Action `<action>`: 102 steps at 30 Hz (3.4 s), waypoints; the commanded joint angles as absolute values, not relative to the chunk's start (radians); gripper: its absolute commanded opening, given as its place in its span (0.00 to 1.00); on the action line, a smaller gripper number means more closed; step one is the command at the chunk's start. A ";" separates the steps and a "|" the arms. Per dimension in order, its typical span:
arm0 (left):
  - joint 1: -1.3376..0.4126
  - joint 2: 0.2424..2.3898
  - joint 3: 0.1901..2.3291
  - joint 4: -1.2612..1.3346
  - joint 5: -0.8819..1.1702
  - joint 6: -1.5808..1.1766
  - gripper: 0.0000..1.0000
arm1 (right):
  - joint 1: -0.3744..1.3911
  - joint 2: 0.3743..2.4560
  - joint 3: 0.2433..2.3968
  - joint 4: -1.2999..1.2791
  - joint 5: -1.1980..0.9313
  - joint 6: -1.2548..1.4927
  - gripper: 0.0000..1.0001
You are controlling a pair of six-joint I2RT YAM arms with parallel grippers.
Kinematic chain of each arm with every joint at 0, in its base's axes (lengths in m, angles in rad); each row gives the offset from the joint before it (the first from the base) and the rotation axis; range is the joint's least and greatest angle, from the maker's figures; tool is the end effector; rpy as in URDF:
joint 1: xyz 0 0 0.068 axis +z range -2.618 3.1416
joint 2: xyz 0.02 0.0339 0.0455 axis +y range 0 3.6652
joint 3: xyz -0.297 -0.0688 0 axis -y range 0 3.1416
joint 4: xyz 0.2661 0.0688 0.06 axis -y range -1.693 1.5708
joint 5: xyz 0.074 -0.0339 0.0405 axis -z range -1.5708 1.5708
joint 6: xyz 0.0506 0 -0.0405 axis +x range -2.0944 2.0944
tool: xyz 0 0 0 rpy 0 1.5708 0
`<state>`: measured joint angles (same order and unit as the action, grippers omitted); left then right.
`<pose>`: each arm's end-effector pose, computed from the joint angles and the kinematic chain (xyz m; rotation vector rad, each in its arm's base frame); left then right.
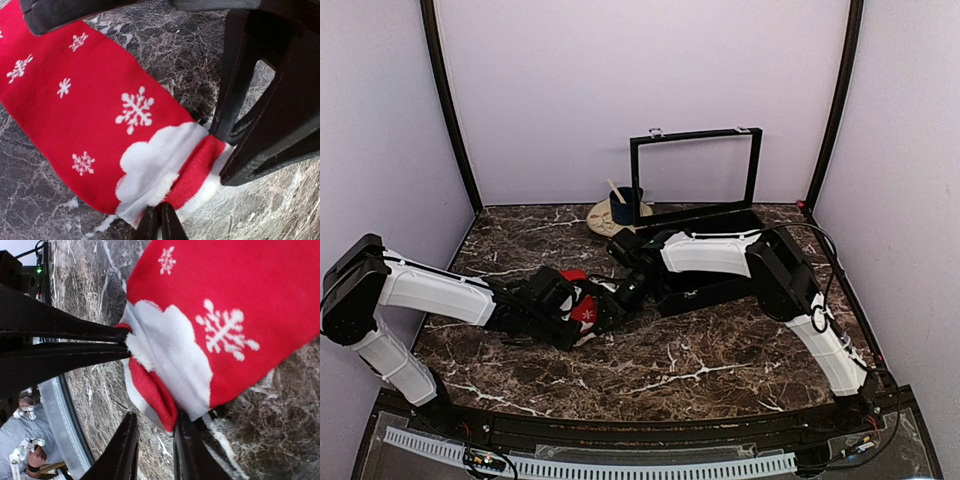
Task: Roll the socks
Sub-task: Roll the sock at the center of the board.
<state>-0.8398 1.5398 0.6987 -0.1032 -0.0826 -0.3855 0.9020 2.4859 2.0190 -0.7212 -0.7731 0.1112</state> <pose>0.2073 -0.2249 0.1512 0.5422 2.4978 -0.3896 0.3202 0.4622 0.1261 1.2873 -2.5088 -1.2647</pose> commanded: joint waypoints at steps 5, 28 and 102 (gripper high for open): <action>-0.819 1.542 0.659 -0.104 -0.026 -0.419 0.04 | 0.879 2.454 2.005 -0.683 -0.700 0.127 0.36; -0.654 1.518 0.621 -0.113 0.334 -0.434 0.02 | 0.858 2.166 1.640 -0.342 -0.490 0.000 0.40; -0.389 1.832 0.863 -0.471 0.932 -0.085 0.00 | 1.281 2.213 1.294 0.140 0.266 -0.627 0.16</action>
<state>-0.4011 1.8446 0.8505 -0.4374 0.9508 -0.1051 1.2705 2.1960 1.3193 0.2310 0.2729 -0.6491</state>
